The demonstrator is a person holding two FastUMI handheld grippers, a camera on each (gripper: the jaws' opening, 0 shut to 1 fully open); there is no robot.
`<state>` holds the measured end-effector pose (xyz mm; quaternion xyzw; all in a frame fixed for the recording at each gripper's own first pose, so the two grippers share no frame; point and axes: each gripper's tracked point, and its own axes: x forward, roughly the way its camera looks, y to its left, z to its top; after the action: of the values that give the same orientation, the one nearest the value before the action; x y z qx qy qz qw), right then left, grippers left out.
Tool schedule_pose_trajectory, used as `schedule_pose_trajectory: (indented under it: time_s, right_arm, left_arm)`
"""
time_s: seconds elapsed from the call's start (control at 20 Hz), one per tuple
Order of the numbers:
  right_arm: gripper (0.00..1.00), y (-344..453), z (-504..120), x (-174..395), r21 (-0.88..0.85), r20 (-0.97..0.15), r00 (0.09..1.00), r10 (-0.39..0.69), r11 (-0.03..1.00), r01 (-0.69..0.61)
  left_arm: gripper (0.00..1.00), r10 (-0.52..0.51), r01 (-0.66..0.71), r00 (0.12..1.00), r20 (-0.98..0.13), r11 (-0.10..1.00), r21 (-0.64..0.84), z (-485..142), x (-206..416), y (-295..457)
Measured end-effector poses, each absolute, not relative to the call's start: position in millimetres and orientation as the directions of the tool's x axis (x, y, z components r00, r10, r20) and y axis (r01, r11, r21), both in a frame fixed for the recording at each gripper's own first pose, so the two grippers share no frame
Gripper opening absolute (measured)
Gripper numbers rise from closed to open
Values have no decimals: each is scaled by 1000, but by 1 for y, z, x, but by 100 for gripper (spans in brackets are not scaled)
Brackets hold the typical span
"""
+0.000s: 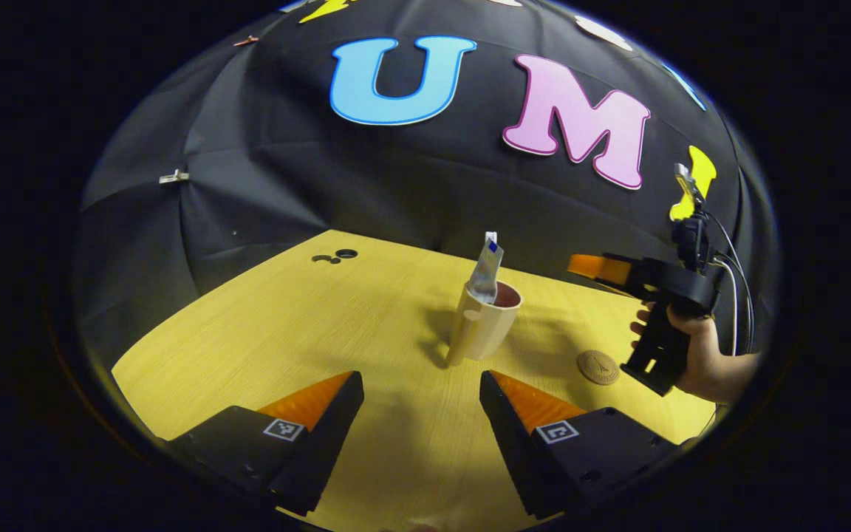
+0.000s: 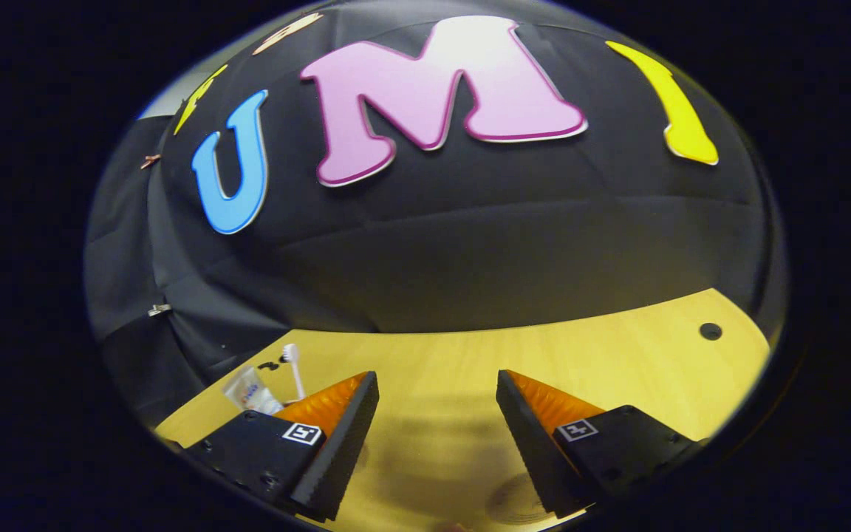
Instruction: Put the toothbrush and toothpaste on the desktop into the cup, then pick up the cup and place it on the coaster on the desktop.
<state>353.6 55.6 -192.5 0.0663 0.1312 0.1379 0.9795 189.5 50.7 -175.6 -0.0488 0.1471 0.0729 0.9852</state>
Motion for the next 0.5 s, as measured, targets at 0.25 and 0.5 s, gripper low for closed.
schedule_pose_trajectory:
  time_s: [0.25,0.5]
  right_arm:
    - [98,-36,-187,351,133,-246,957,153,983,-123]
    - [98,-119,-194,332,97,-270,962,28,995,-2]
  left_arm:
    - [98,56,-73,943,-328,996,-41,-172,219,45]
    - [98,-35,32,918,-395,999,-15,-173,249,36]
